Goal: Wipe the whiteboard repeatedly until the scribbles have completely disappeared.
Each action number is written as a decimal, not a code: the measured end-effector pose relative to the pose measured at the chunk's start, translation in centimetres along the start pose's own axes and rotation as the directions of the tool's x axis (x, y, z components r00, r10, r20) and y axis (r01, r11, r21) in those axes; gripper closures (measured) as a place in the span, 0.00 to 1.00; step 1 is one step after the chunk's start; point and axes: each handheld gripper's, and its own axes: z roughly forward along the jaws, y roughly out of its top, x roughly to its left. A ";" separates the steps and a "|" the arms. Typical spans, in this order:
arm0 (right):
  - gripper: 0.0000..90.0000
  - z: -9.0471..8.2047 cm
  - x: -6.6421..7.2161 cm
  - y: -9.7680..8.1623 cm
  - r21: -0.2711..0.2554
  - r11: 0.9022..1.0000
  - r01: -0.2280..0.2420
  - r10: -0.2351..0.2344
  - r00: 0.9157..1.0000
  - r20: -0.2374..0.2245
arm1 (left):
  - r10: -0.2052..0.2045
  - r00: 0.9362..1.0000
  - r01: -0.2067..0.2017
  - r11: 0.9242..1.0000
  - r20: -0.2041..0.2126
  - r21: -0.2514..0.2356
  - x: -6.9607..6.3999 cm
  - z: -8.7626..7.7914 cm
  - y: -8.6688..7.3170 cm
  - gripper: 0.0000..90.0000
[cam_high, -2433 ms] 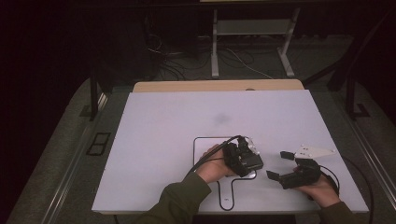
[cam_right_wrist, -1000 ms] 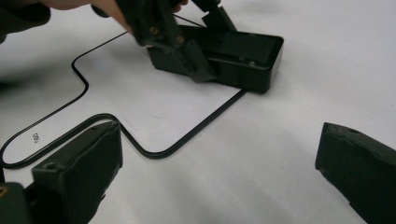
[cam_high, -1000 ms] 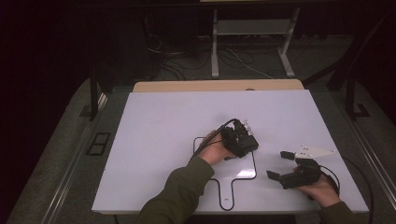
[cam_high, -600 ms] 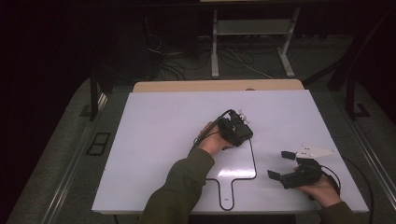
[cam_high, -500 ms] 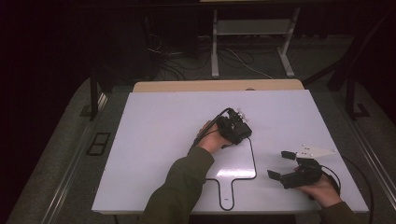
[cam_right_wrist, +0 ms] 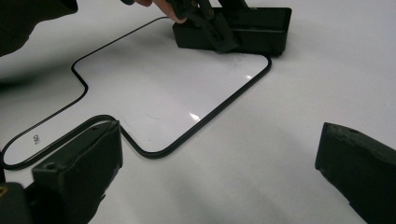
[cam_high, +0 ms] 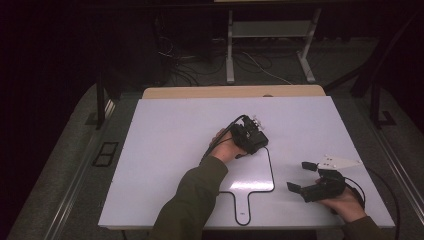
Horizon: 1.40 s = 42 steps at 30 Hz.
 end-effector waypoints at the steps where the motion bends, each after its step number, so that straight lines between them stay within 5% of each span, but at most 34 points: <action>1: 0.00 0.0 0.0 0.0 0.001 1.000 0.001 -0.001 1.000 -0.001 | -0.003 1.000 0.003 1.000 0.000 -0.002 0.0 0.0 0.0 0.44; 12: 0.00 0.1 0.1 0.0 0.004 1.000 0.002 -0.002 1.000 -0.001 | 0.079 0.996 -0.079 0.997 0.037 -0.005 -3.1 0.3 0.9 0.44; 21: 0.00 0.0 0.0 0.0 0.004 1.000 0.002 -0.002 1.000 -0.002 | 0.008 1.000 -0.008 1.000 0.003 -0.011 -1.1 0.4 0.6 0.44; 24: 0.00 0.0 0.0 0.0 0.004 1.000 0.005 -0.005 1.000 -0.003 | 0.010 1.000 -0.009 1.000 0.028 -0.001 -0.7 0.2 0.5 0.44; 29: 0.00 0.0 0.0 0.0 0.003 1.000 0.002 -0.002 1.000 -0.006 | -0.046 0.997 0.050 0.997 0.066 -0.059 -0.5 0.0 -0.1 0.44; 34: 0.00 0.0 0.0 0.0 0.005 1.000 0.002 -0.002 1.000 -0.006 | -0.029 0.996 0.038 0.994 0.090 -0.099 -0.1 -0.9 -0.6 0.44; 35: 0.00 0.0 0.0 0.0 0.005 1.000 0.002 -0.002 1.000 -0.006 | -0.058 0.994 0.068 0.992 0.096 -0.103 -0.3 -1.2 -0.7 0.44; 42: 0.00 0.1 0.1 0.0 0.006 1.000 0.001 -0.001 1.000 -0.006 | -0.059 0.994 0.070 0.990 0.088 -0.123 0.5 -3.1 -1.1 0.44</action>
